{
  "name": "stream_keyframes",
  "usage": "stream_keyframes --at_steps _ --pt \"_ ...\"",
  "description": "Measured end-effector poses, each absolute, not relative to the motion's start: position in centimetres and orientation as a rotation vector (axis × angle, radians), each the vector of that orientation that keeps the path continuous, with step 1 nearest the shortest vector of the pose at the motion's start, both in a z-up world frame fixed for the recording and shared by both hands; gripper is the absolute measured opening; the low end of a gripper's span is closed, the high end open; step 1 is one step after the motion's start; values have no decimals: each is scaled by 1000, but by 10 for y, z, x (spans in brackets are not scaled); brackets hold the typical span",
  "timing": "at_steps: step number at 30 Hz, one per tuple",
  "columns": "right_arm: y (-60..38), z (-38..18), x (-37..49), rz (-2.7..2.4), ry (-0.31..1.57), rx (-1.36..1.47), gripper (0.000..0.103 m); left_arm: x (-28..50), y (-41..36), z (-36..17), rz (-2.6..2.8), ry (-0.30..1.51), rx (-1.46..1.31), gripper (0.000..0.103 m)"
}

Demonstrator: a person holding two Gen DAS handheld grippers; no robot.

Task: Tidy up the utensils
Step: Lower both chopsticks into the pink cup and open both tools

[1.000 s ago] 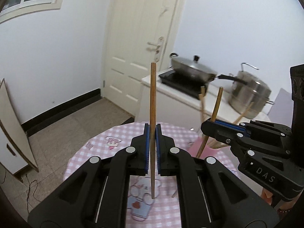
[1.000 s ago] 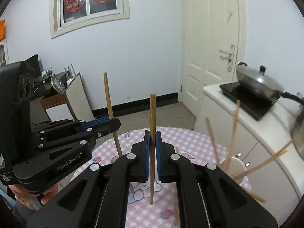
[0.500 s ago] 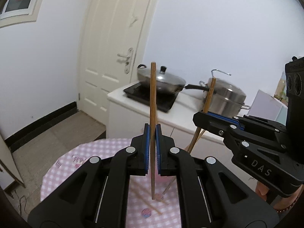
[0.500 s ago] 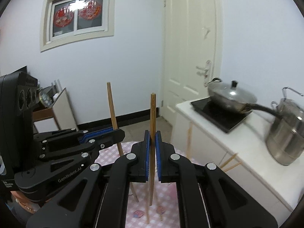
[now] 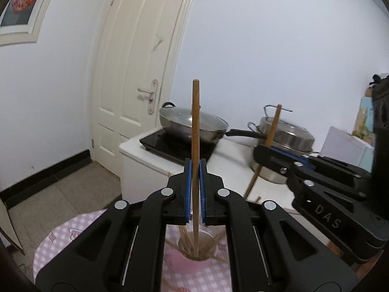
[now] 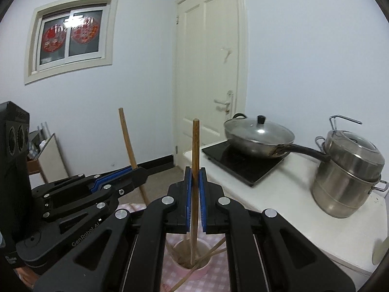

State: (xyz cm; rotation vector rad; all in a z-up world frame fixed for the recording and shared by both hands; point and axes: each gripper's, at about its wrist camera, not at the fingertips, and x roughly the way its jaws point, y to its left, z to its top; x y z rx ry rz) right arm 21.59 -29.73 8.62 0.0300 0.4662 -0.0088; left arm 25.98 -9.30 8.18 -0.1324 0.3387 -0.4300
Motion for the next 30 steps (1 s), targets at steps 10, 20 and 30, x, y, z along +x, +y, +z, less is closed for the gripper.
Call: stream_keyframes --at_steps 10,20,30 --pt "-313 57 222 16 509 77 4 285 -113 44 -435 392 -134 6" --pt "-314 33 214 29 545 101 4 284 -118 15 -452 425 -109 6" --pt "-315 11 213 26 600 126 5 281 -114 -5 -457 478 -110 6"
